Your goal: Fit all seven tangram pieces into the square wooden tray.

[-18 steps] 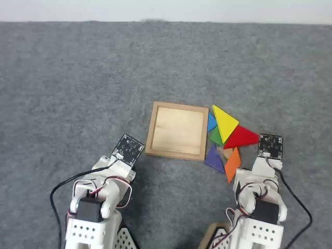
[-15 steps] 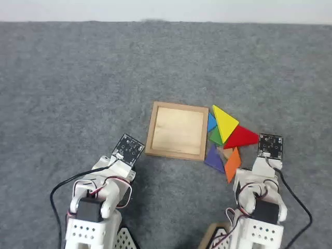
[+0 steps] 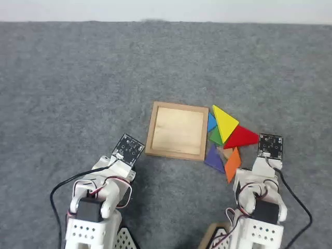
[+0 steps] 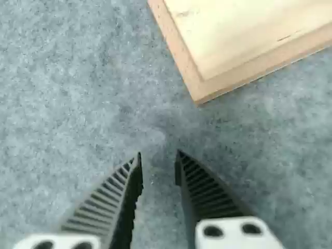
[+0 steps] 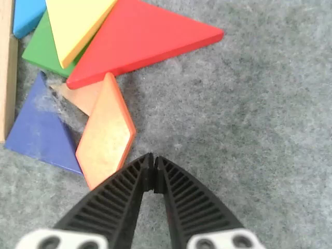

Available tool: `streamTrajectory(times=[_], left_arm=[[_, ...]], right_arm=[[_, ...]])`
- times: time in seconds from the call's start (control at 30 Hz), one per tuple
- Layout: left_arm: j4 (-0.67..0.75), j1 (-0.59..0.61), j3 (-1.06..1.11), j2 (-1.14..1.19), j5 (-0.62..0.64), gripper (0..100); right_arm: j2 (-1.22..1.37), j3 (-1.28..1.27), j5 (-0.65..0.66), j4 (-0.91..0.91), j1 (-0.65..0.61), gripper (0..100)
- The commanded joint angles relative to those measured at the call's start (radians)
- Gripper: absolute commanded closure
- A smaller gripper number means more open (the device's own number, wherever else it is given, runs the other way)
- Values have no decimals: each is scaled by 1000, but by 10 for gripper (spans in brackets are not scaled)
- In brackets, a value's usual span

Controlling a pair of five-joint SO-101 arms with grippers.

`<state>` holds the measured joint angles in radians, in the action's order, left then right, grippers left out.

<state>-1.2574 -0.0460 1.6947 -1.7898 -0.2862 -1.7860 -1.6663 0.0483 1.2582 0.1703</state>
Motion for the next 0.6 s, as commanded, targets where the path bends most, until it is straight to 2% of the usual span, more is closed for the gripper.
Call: streamTrajectory(times=[0.0, 0.57], left_arm=[[2, 6, -12, -12, -9, 902], [2, 6, -12, -12, -9, 902]], right_arm=[[-1, -17, 8, 8, 7, 990], [-1, -17, 8, 8, 5, 990]])
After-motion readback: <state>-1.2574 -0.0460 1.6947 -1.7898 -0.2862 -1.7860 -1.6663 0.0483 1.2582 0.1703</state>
